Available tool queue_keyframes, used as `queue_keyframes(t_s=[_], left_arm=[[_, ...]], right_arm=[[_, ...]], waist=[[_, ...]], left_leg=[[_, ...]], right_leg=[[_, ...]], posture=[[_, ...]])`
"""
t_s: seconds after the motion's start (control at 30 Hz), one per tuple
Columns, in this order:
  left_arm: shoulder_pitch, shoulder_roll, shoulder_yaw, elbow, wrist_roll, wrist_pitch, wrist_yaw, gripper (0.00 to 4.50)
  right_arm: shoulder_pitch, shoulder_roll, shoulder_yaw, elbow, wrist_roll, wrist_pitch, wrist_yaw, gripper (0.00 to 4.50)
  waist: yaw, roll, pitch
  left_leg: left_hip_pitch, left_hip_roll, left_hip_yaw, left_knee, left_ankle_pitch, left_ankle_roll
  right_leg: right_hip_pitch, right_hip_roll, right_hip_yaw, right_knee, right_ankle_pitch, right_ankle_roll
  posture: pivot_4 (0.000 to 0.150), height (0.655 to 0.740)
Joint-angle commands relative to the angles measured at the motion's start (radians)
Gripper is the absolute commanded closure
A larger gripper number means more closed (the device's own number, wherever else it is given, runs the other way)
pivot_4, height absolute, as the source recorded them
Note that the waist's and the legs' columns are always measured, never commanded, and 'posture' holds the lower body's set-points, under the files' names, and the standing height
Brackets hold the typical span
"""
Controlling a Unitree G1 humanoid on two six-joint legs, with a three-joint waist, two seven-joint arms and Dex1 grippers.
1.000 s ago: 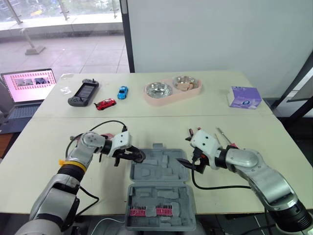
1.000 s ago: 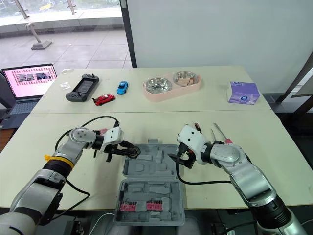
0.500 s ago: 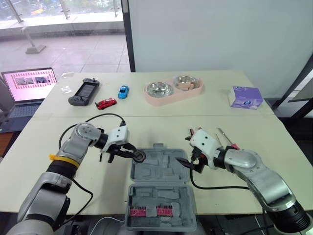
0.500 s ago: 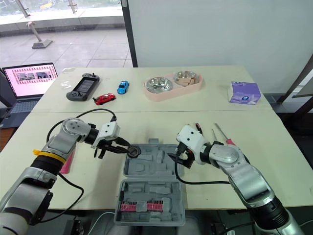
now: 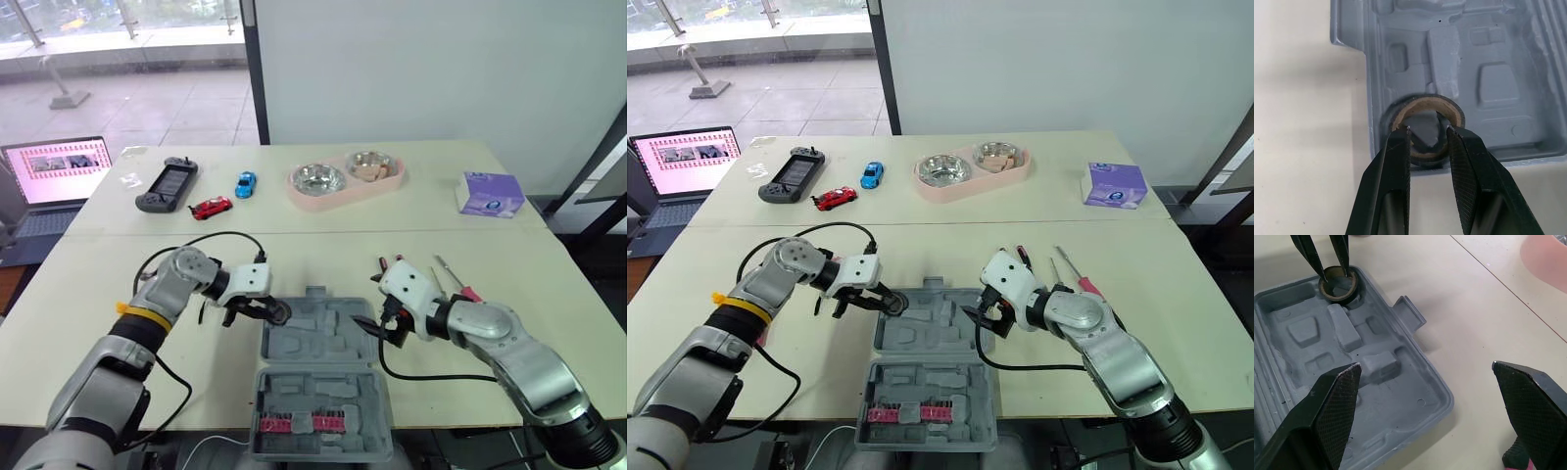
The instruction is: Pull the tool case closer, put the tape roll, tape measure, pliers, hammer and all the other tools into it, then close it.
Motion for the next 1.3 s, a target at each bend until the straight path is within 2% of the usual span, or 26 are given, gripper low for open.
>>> queue_keyframes(t_s=[0.03,0.5,0.67,0.8,1.03,1.3], left_arm=[[0.002,-0.018,-0.013,0.020,0.020,0.000,0.017,3.29],[0.022,-0.013,-0.011,0.011,0.036,-0.010,0.038,3.29],[-0.030,-0.040,0.094,-0.028,-0.087,0.079,0.046,3.29],[-0.024,-0.004,0.143,-0.072,-0.139,0.132,0.019,3.29],[0.042,0.072,0.122,-0.134,-0.125,0.144,-0.018,3.29],[0.078,0.051,0.102,-0.149,-0.102,0.122,0.011,3.29]], right_arm=[[0.006,0.004,-0.013,-0.051,0.001,-0.002,-0.007,0.00],[0.005,0.005,-0.016,-0.052,0.003,0.001,-0.006,0.00],[0.003,0.009,-0.015,-0.051,0.003,0.000,-0.008,0.00],[0.006,0.010,-0.015,-0.053,0.004,-0.001,-0.012,0.00],[0.006,0.011,-0.014,-0.048,0.004,-0.006,-0.011,0.00],[0.003,0.012,-0.012,-0.041,0.002,-0.011,-0.007,0.00]], waist=[[0.002,0.000,0.000],[0.000,0.000,0.000],[0.002,-0.001,0.000],[-0.001,-0.001,0.000],[0.000,-0.001,0.000],[0.003,-0.001,0.000]], left_leg=[[0.000,0.000,0.000,0.000,0.000,0.000],[0.000,0.000,0.000,0.000,0.000,0.000],[0.000,0.000,0.000,0.000,0.000,0.000],[-0.001,0.000,0.000,0.000,0.000,0.000],[-0.001,0.000,0.000,0.000,0.000,0.000],[-0.002,0.000,0.000,0.000,0.000,0.000]], right_leg=[[0.000,0.000,0.000,0.000,0.000,0.000],[0.000,0.000,0.000,0.000,0.000,0.000],[0.000,0.000,0.000,0.000,0.000,0.000],[-0.001,0.000,0.000,0.000,0.000,0.000],[-0.001,0.000,0.000,0.000,0.000,0.000],[-0.001,0.000,0.000,0.000,0.000,0.000]], posture=[[0.150,0.7360],[0.150,0.7360],[0.150,0.7360],[0.150,0.7360],[0.150,0.7360],[0.150,0.7360]])
